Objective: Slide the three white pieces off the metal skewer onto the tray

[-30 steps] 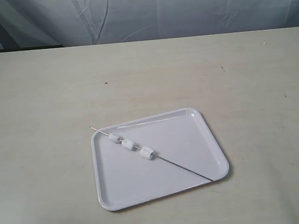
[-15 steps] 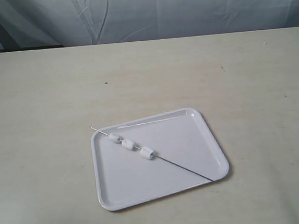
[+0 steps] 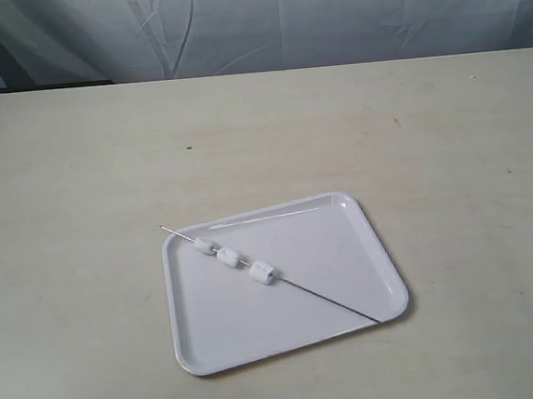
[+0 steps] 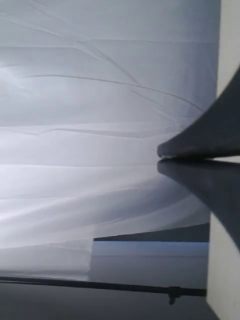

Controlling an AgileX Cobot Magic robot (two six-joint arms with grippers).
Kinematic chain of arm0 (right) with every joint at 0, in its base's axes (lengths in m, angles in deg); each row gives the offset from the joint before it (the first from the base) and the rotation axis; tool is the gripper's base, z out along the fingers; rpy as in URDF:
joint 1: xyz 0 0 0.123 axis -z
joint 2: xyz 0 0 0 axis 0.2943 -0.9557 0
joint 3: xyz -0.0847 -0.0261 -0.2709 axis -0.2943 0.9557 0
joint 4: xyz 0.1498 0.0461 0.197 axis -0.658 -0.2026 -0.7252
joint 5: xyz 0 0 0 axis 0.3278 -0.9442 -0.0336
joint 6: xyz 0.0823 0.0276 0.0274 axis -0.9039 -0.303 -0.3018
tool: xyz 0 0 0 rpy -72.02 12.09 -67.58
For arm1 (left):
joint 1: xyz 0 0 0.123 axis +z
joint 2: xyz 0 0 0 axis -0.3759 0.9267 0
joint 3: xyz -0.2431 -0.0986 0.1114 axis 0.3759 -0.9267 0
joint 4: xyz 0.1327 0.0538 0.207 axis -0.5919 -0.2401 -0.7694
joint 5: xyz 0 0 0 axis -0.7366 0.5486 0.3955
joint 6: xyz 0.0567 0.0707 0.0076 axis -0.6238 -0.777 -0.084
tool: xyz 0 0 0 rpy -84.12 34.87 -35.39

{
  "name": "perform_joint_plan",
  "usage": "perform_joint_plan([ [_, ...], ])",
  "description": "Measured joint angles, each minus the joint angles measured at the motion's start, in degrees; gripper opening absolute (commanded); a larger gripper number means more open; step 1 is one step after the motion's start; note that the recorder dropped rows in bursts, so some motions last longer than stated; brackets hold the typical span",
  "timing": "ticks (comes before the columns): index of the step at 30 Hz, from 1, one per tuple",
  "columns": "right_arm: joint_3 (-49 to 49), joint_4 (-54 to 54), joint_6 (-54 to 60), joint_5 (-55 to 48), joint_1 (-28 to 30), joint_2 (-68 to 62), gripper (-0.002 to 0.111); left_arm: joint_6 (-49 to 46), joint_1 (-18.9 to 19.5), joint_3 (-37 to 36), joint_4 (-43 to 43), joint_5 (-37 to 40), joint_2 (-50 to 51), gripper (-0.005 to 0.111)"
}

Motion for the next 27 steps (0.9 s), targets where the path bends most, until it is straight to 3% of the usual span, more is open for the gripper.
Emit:
perform_joint_plan([
  [12,0.0,0.0,0.0,5.0,0.0,0.0,0.050,0.0,0.0,0.0,0.0,-18.2,0.0,0.000],
  [20,-0.3,0.0,-8.1,15.0,0.0,0.1,0.050,5.0,0.0,0.0,-1.1,-23.8,0.0,0.000],
  [24,-7.2,0.8,-10.0,5.0,-0.7,0.0,0.050,12.6,0.0,1.1,-9.1,-25.6,0.0,0.000],
  [27,-20.8,6.5,-11.5,-4.5,-5.0,-6.8,0.050,21.2,0.0,9.1,-25.9,-25.7,5.7,0.000],
])
